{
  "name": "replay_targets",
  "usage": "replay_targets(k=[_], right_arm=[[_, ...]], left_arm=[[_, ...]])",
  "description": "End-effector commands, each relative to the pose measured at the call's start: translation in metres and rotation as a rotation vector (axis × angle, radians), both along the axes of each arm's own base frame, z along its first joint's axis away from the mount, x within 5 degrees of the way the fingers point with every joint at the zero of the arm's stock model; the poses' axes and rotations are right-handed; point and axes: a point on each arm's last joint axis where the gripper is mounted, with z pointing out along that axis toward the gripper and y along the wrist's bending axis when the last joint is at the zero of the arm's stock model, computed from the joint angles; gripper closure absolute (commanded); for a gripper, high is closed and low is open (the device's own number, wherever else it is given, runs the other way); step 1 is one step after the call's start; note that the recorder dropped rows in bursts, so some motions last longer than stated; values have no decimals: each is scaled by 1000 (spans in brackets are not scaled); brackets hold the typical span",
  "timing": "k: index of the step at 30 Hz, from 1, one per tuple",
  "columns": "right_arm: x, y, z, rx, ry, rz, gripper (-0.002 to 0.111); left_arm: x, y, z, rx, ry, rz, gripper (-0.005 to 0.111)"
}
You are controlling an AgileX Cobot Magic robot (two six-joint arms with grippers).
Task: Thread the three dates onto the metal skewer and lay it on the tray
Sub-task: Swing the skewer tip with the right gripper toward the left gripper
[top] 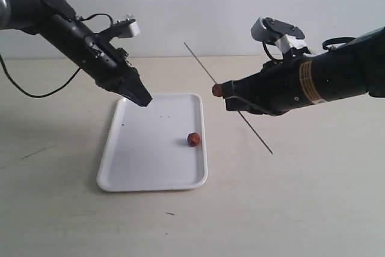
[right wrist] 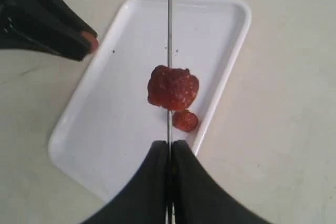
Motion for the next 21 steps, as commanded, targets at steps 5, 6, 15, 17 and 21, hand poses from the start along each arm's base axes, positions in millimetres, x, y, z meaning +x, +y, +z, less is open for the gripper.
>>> replay_targets(k=[5,6,15,17,21], right_arm=[[-15,1,-25,-43,44,111,108],[-17,2,-29,-42,53,140,108],[-27,7,-39,-39,54,271,108],[-30,11,-36,-6,31,337,108],[-27,14,-31,43,-20,324,108]], left_arm=[[15,38,21,-236,27,144,86],[17,43,22,-248,30,165,86],[22,60,24,-282,86,271,86],[22,60,24,-285,106,291,86],[22,60,24,-286,160,341,86]])
